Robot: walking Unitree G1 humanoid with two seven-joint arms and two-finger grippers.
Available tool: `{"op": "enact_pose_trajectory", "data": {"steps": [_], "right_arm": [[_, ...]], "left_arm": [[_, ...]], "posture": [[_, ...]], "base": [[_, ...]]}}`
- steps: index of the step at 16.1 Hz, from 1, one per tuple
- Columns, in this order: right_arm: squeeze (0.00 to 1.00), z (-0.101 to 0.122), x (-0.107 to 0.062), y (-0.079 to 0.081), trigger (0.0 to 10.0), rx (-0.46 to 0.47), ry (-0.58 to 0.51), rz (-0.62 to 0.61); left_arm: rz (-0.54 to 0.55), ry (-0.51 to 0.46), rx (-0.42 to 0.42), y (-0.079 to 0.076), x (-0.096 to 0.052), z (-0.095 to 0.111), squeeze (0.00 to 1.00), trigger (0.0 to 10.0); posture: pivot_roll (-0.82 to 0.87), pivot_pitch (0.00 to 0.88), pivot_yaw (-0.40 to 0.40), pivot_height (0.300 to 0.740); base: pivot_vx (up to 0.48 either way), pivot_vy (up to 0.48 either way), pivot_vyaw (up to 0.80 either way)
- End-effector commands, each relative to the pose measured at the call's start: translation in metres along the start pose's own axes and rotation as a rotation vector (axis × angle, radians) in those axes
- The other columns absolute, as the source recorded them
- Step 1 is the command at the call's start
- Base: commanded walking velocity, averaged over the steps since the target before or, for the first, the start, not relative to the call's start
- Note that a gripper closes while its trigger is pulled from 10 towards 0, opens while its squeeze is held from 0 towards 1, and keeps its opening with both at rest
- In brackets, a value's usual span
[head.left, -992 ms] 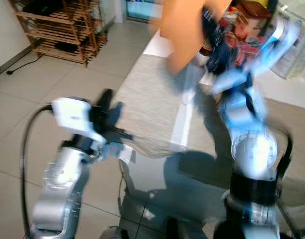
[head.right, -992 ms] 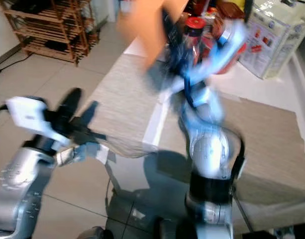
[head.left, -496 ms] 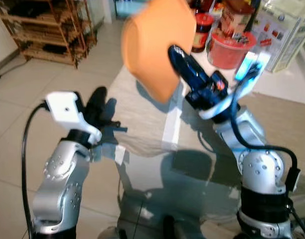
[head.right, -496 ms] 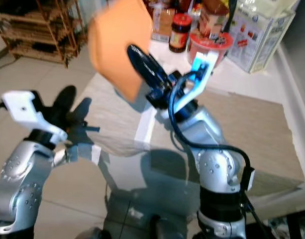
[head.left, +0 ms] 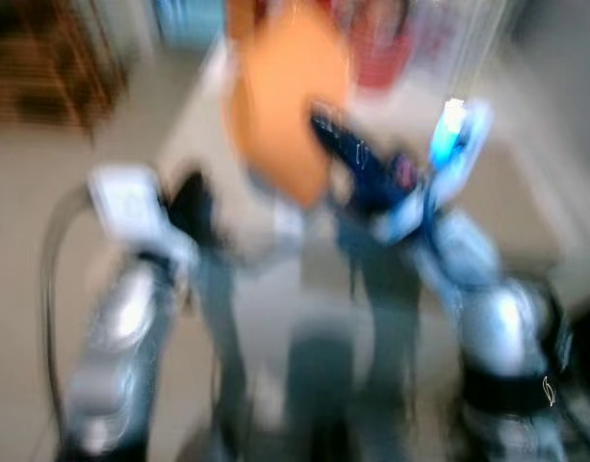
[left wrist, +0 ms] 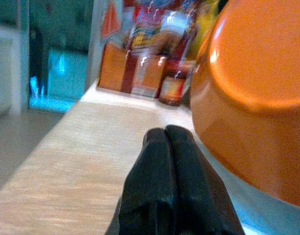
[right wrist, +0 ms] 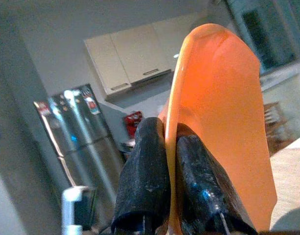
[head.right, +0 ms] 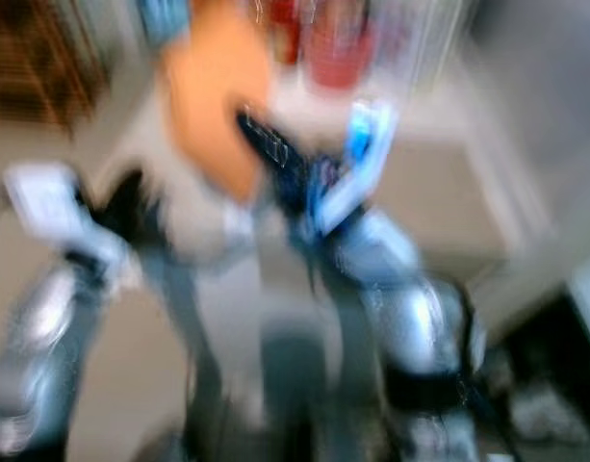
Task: Setting the table
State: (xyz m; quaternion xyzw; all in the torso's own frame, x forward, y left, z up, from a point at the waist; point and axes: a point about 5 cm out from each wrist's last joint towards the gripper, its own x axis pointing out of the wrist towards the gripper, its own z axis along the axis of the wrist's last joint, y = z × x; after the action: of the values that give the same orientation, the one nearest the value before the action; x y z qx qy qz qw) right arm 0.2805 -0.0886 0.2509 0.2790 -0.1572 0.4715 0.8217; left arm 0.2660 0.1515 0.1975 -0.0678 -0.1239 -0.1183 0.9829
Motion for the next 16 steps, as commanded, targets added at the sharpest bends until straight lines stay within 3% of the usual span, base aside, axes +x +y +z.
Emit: {"op": "enact_pose_trajectory", "data": {"steps": [1, 8, 16], "right_arm": [[0.0, 0.001, 0.014, 0.009, 10.0, -0.042, -0.002, 0.048], [0.0, -0.009, 0.016, 0.015, 10.0, -0.051, 0.044, 0.072], [0.0, -0.022, 0.001, 0.02, 10.0, -0.049, 0.149, 0.148]], "left_arm": [[0.038, -0.016, 0.041, 0.009, -0.008, 0.001, 0.0, 10.0], [-0.021, -0.015, 0.037, 0.0, -0.01, -0.004, 0.0, 10.0], [-0.096, 0.02, 0.016, -0.009, -0.016, -0.016, 0.0, 10.0]], "posture": [[-0.07, 0.087, -0.013, 0.74], [-0.07, 0.087, -0.015, 0.74], [-0.08, 0.089, -0.013, 0.74]], "base": [[0.0, 0.0, 0.0], [0.0, -0.458, 0.0], [0.0, -0.458, 0.0]]}}
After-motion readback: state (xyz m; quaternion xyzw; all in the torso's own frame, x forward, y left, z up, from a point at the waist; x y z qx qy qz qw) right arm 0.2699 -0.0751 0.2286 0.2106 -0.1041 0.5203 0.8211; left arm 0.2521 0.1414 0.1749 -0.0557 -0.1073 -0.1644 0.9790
